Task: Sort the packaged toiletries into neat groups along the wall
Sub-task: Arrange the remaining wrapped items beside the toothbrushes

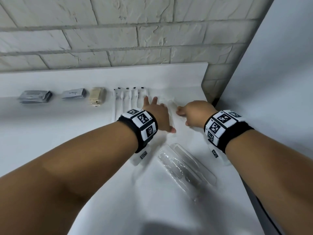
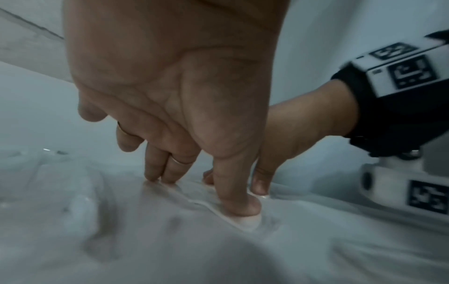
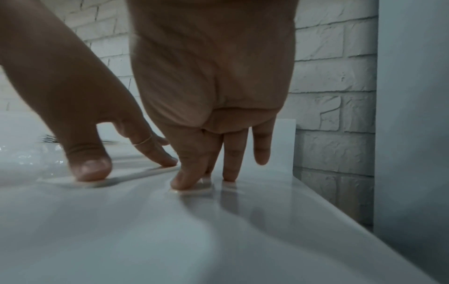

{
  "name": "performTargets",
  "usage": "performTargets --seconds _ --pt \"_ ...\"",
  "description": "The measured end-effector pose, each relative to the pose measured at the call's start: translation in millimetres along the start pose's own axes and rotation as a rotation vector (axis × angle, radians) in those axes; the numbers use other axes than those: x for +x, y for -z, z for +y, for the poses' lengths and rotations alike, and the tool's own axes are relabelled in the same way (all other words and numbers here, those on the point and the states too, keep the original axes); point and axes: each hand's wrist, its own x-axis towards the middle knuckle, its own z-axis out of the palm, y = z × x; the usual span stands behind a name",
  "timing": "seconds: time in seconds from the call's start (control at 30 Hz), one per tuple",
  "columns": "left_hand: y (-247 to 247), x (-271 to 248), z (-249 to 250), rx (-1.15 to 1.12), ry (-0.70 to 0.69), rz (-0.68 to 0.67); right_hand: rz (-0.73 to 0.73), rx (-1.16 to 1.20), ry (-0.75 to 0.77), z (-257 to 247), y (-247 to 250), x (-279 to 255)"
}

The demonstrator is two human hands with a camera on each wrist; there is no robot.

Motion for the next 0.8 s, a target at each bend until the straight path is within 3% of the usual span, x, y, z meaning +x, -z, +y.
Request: performTargets --seconds 0.23,0.37,0.53,0.8 --pt "14 19 -30 0.070 -0.060 0.020 0.022 0.132 -0.159 -10 8 21" --pt "17 18 -37 0.056 -0.096 0.043 0.053 0.124 -0.115 0 20 29" --pt "8 19 -36 0.035 -0.087 0.011 -0.101 0.092 -0.033 -7 16 27" --pt "0 22 -31 0.006 -0.029 0.055 0.000 0.204 -0.067 -19 11 33"
